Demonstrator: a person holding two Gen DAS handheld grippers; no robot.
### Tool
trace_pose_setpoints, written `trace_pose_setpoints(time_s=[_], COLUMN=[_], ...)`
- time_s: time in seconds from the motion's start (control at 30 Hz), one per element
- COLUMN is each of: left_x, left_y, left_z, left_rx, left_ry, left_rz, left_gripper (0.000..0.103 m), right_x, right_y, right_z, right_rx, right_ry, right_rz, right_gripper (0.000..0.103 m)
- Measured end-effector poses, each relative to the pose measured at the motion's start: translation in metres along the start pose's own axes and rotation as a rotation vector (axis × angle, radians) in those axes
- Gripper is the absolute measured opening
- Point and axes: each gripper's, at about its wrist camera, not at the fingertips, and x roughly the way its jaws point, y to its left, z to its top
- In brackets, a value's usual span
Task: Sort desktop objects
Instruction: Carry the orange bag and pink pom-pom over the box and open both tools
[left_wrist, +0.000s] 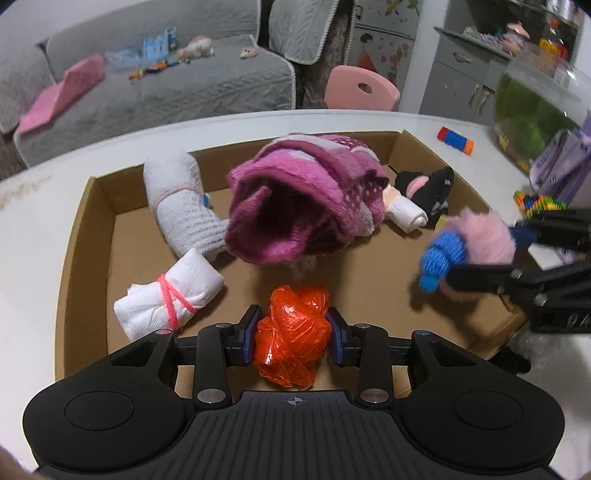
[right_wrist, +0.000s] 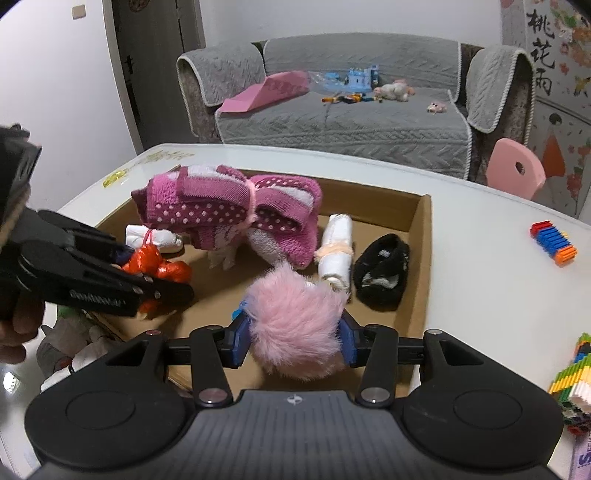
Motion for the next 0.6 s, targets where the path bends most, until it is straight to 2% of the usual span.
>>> trace_pose_setpoints(time_s=[0.03,0.07,0.1,0.13,0.17,0.23,0.3,0.37,0.47,0.53,0.6], left_x=[0.0,0.0,0.0,0.001,0.001,0.002,0.001,0.002,-0.002,-0.013,-0.035], left_y=[-0.002,-0.003,-0.004,-0.004,-0.004,-0.005,-0.006,-0.006,0.009,0.021,0.028], left_z=[-0.001,-0.002,-0.002,-0.003,-0.004,-0.007,-0.008,-0.009,-0.007,-0.006,-0.008], left_rx=[0.009,0.013,0.014,0.014,0.013,0.027,0.041,0.052,-0.042,-0.127,-0.159], left_ry=[-0.001,0.001,0.005,0.01,0.01,0.011,0.02,0.044,0.064,0.035,-0.037], left_rz=[0.007,0.01,0.01,0.02,0.039,0.066,0.098,0.08,-0.022,-0.066,-0.068], left_gripper=[0.047,0.054,0.069,0.077,0.082,0.088,0.103,0.102,0.102,0.102,0.1], right_x=[-0.001,-0.002,-0.004,-0.006,-0.009,-0.013,-0.018,-0.024,-0.034,-0.044,-0.057], right_y=[0.0,-0.002,-0.002,-0.003,-0.004,-0.003,-0.003,-0.002,-0.001,0.0,0.001], right_z=[0.0,0.001,0.001,0.001,0.001,0.002,0.005,0.006,0.007,0.008,0.005], right_rx=[0.006,0.011,0.016,0.021,0.026,0.028,0.023,0.015,0.013,0.01,0.0], right_ry=[-0.006,-0.014,-0.023,-0.035,-0.046,-0.06,-0.071,-0.082,-0.104,-0.119,-0.136], right_rz=[0.0,-0.001,-0.003,-0.001,0.002,0.004,0.006,0.004,-0.002,-0.004,-0.001], right_gripper=[0.047,0.049,0.049,0.052,0.056,0.057,0.062,0.062,0.068,0.072,0.079])
